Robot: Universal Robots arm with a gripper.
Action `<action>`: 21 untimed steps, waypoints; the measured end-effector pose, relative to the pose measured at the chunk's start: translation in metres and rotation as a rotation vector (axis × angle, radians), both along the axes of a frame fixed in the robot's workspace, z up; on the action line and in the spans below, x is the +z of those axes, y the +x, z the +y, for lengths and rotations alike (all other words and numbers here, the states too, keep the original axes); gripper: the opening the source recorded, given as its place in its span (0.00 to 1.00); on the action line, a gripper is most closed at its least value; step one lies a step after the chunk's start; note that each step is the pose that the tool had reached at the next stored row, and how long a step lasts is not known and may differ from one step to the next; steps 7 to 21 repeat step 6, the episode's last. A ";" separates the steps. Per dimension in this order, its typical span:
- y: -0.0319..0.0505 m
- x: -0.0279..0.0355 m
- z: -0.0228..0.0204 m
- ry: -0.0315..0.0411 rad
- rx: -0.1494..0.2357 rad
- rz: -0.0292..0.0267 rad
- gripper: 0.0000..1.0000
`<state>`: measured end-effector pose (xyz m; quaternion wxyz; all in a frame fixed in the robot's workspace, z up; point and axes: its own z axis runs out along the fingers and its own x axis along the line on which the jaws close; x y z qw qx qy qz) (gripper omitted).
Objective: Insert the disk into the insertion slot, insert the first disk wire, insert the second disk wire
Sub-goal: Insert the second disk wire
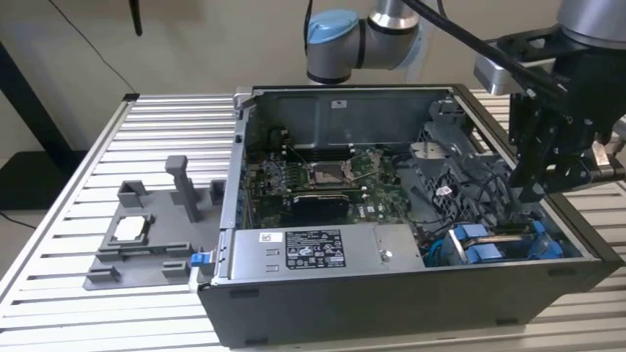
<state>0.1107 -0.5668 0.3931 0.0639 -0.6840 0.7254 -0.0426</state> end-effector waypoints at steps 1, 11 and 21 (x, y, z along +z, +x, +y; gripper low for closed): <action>0.0000 0.0001 0.0000 -0.0001 0.000 0.0000 0.30; 0.0000 0.0003 0.0000 -0.0003 0.000 0.0000 0.30; 0.0000 0.0003 0.0000 -0.0003 0.000 0.0000 0.30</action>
